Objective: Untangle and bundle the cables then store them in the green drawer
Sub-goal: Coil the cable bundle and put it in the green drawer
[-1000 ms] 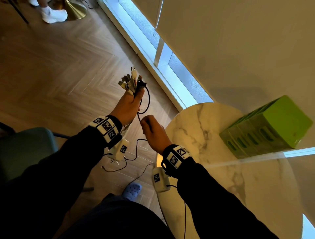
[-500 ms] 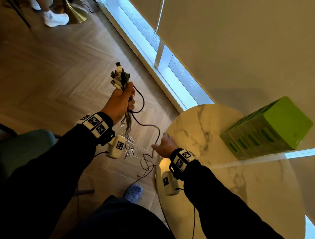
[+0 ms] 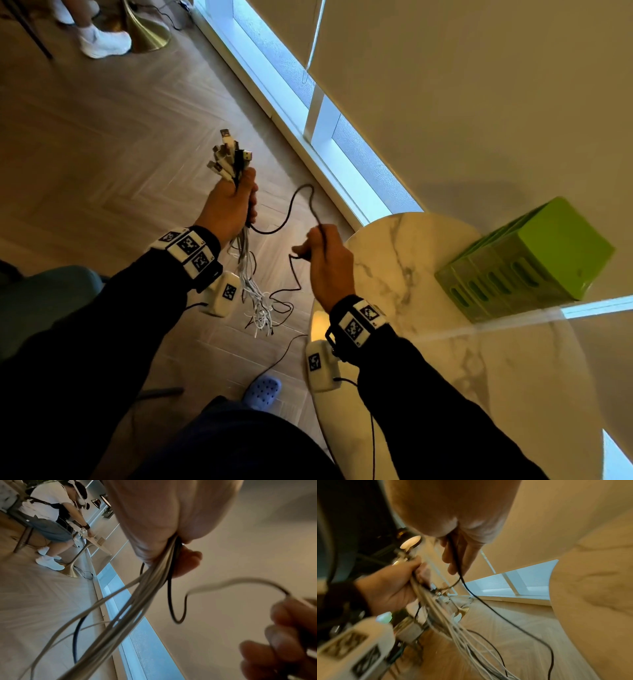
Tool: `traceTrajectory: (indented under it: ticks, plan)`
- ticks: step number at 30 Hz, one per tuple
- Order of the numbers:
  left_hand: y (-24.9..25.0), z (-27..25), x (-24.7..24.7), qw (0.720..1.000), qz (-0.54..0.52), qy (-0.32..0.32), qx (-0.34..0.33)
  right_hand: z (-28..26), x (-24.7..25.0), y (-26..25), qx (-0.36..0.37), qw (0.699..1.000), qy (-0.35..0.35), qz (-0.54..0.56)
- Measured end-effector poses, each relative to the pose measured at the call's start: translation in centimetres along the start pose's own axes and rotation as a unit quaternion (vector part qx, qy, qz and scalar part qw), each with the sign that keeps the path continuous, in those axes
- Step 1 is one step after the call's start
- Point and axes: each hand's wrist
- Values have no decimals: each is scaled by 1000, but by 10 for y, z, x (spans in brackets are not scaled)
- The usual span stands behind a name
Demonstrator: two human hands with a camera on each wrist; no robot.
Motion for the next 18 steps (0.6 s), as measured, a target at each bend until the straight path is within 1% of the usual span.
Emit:
traceTrajectory:
  ticks: [1,2,3,4,5,6,7,8,9,10,11,12,13,14,15,17,18]
  plan:
    - [-1,3,2,1000,-29,1,9,3,4,7,-50,999,11,1]
    - [-1,4,2,998,-62,-6,19,6,8,17,-107,993,-27,-32]
    - [0,4,3,996,-83,-20,26,8,14,23,-164,973,-122,-106]
    - [1,4,2,995,-92,-37,30,7,18,27,-212,922,-250,-207]
    - [2,3,1,994,-89,-56,32,5,22,27,-245,848,-361,-301]
    - [4,0,-2,993,-82,-78,35,3,24,28,-258,784,-431,-366]
    - [6,-3,-5,991,-73,-103,40,1,24,28,-253,764,-453,-383]
    - [7,-7,-9,988,-67,-131,46,1,23,27,-238,789,-436,-361]
    - [8,-12,-14,984,-66,-161,49,1,22,23,-202,833,-401,-324]
    - [8,-17,-19,978,-71,-190,48,2,19,19,-149,877,-364,-277]
    - [8,-23,-25,972,-79,-218,43,5,15,13,-94,909,-333,-232]
    - [8,-29,-29,966,-85,-240,37,9,11,7,-50,931,-310,-187]
    - [9,-34,-32,963,-82,-257,29,12,7,1,-23,946,-290,-141]
    - [11,-37,-34,960,-71,-270,18,15,3,-4,-12,959,-269,-89]
    - [14,-39,-33,959,-56,-279,7,16,0,-12,-15,967,-251,-30]
    - [21,-41,-32,955,-57,-291,-2,18,0,-19,-31,974,-209,77]
    - [25,-41,-31,953,-80,-294,5,18,2,-21,-37,977,-193,83]
Point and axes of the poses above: each hand's wrist, its own z-axis towards the middle knuckle, its own x-axis out of the back of the hand, y = z × x, and after that the axes turned 9 degrees about x, right-handed
